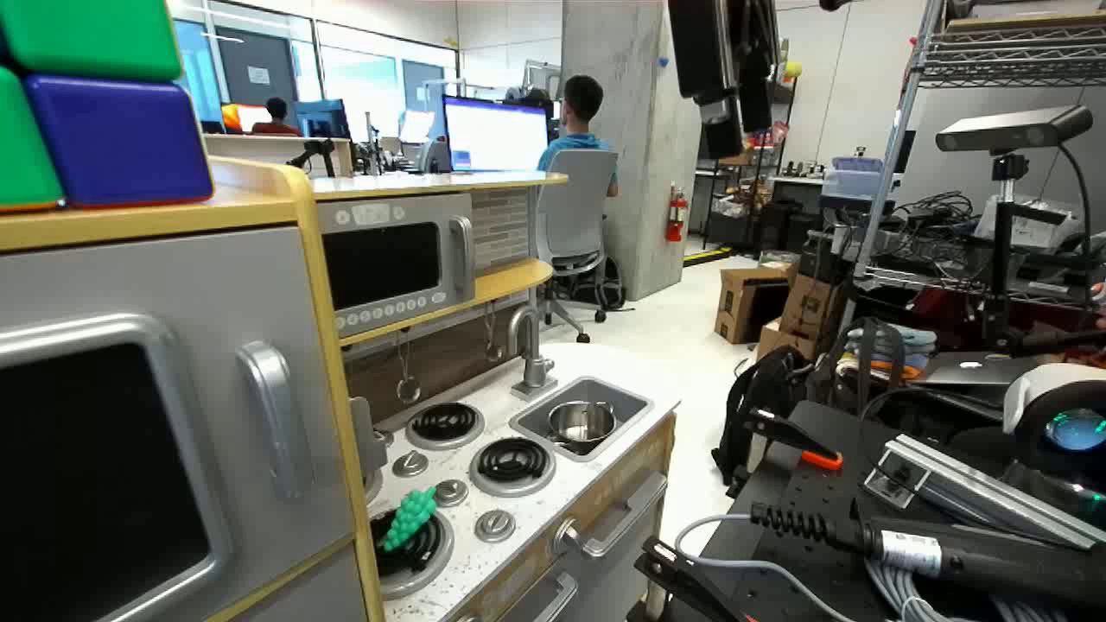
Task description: Get the green fruit toy from the stove and put it in the pot that is in the sink
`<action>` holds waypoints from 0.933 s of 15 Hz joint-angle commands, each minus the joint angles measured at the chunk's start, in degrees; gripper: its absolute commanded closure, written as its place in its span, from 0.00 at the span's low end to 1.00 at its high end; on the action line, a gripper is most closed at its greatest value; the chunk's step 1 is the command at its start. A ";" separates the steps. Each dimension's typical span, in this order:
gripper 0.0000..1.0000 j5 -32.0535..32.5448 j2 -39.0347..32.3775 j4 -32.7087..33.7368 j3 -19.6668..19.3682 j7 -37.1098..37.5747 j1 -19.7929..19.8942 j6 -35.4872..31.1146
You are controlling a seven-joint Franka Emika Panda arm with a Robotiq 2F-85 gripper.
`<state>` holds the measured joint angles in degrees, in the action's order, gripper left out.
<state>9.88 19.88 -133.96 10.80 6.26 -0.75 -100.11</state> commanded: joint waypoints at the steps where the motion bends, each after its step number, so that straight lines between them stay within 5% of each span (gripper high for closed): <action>1: 0.00 0.40 -0.12 0.11 -1.38 0.41 -1.54 0.16; 8: 0.00 0.40 -0.12 0.12 -1.38 0.41 -1.54 0.15; 10: 0.00 1.16 2.13 -2.61 -1.92 -5.56 -3.11 -6.17; 14: 0.00 2.18 3.46 -3.03 -3.78 -18.03 -4.81 -4.78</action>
<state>10.29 20.48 -135.46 9.85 -3.14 -3.56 -104.61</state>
